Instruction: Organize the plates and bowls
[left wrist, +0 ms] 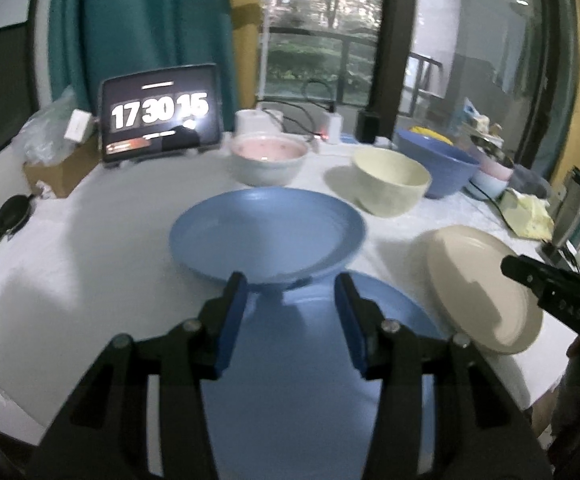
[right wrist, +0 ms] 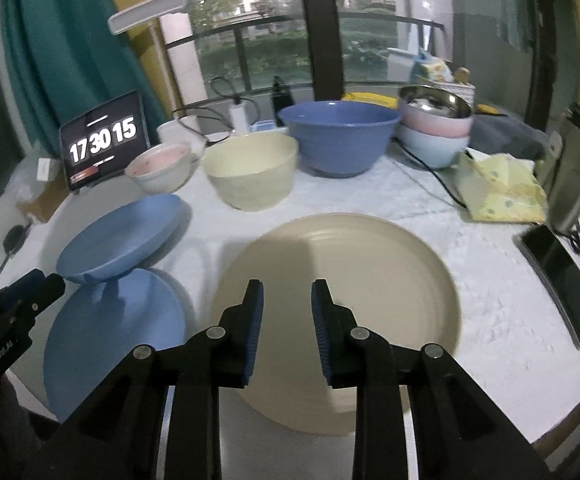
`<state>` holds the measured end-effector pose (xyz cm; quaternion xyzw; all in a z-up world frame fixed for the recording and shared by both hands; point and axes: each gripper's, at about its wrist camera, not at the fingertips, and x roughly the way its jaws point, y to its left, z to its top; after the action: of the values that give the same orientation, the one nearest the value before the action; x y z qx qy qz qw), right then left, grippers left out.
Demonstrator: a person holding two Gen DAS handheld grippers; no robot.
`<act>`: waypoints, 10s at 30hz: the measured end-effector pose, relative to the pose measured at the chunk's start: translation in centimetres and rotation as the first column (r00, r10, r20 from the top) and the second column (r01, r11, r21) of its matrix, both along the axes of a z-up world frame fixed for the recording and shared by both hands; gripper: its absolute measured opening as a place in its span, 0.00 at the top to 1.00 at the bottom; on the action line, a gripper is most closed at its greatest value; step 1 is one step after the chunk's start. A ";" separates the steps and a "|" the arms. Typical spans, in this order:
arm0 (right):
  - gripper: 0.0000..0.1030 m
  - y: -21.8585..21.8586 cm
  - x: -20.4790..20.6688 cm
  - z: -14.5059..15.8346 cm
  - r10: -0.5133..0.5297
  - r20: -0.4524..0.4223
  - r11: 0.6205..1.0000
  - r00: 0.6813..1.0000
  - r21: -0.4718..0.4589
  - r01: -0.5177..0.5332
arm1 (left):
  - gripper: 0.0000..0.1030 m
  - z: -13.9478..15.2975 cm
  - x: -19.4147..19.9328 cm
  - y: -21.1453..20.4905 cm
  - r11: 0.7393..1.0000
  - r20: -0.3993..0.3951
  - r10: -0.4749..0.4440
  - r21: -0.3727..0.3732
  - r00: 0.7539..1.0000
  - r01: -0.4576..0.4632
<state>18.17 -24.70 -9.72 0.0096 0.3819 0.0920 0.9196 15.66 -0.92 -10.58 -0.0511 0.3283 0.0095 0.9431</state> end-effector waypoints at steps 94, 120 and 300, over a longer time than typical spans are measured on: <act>0.77 0.2 1.8 0.4 0.044 -0.023 0.994 0.999 0.106 -0.041 | 0.69 0.8 2.9 -3.3 0.991 -0.065 -0.117 0.061 0.991 0.121; 0.77 -10.7 1.3 -1.9 -0.086 -0.043 0.984 0.995 0.152 0.091 | 0.69 -1.3 4.1 -14.3 0.955 -0.155 -0.246 0.129 0.957 0.266; 0.79 -8.2 2.9 -2.1 -0.061 -0.051 0.991 0.997 0.112 0.067 | 0.73 -2.5 4.5 -11.5 0.964 -0.168 -0.240 0.074 0.956 0.255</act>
<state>21.03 -32.85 -11.78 0.0763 0.3974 0.0837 0.9106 20.14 -12.41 -13.13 0.0363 0.4045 -0.0892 0.9094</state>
